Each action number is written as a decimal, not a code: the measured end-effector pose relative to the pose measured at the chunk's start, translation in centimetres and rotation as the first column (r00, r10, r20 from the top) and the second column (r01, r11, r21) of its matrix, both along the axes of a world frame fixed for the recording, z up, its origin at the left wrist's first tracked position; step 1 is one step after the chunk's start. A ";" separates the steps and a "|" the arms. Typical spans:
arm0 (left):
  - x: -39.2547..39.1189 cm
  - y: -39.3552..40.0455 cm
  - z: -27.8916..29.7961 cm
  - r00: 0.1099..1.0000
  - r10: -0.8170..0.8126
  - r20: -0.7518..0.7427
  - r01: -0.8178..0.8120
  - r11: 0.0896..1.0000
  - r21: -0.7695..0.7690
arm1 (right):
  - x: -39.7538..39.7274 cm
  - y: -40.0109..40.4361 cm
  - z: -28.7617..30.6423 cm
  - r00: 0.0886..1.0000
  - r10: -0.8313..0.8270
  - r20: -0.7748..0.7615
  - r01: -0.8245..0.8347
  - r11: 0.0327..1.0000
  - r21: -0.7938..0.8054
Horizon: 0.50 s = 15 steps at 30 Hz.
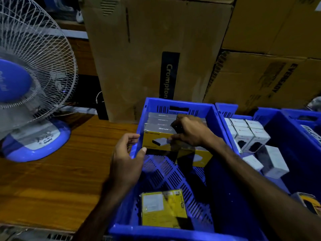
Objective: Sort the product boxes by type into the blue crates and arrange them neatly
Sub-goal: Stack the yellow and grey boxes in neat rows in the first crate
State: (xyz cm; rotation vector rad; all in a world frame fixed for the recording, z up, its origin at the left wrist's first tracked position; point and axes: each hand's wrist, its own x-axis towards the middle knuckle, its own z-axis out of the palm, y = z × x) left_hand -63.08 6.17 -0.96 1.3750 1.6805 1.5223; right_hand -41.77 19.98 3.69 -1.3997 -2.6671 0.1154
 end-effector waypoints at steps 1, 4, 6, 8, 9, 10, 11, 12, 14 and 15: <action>0.0 0.1 0.0 1.000 0.003 0.008 -0.003 1.000 0.001 | -0.2 0.3 -0.3 1.000 0.002 0.022 -0.002 1.000 -0.003; -0.3 0.3 -0.3 0.999 0.004 0.047 -0.004 1.000 -0.001 | -0.9 0.8 -1.0 0.997 0.028 0.076 -0.029 0.999 0.016; -0.3 0.4 -0.5 0.999 0.005 0.043 -0.005 1.000 -0.004 | -1.1 0.8 -1.2 0.995 0.019 0.095 -0.019 1.000 0.007; -0.3 0.4 -0.6 1.000 0.010 0.015 -0.010 1.000 -0.008 | -1.3 0.7 -1.6 0.991 0.002 0.133 -0.001 1.000 -0.008; -0.3 0.4 -0.6 1.000 0.012 0.006 -0.012 1.000 -0.009 | -1.5 0.6 -2.1 0.988 -0.001 0.153 0.003 1.000 -0.012; -0.3 0.4 -0.6 1.000 0.009 0.004 -0.009 1.000 -0.008 | -1.6 0.5 -2.7 0.986 0.001 0.165 0.000 1.000 -0.009; -0.4 0.5 -0.7 1.000 0.006 0.006 -0.006 1.000 -0.009 | -1.8 0.5 -3.5 0.985 -0.005 0.171 0.007 1.000 -0.011; -0.4 0.5 -0.7 1.000 -0.001 0.010 0.002 1.000 -0.010 | -2.0 0.5 -4.4 0.987 -0.016 0.163 0.019 1.000 -0.015; -0.5 0.7 -0.8 1.000 -0.012 0.011 0.012 1.000 -0.004 | -2.2 0.4 -5.7 0.989 -0.052 0.137 0.056 0.998 -0.028; -0.5 0.7 -0.9 1.000 -0.013 0.012 0.013 1.000 -0.002 | -2.2 0.3 -6.0 0.989 -0.068 0.129 0.072 0.997 -0.030</action>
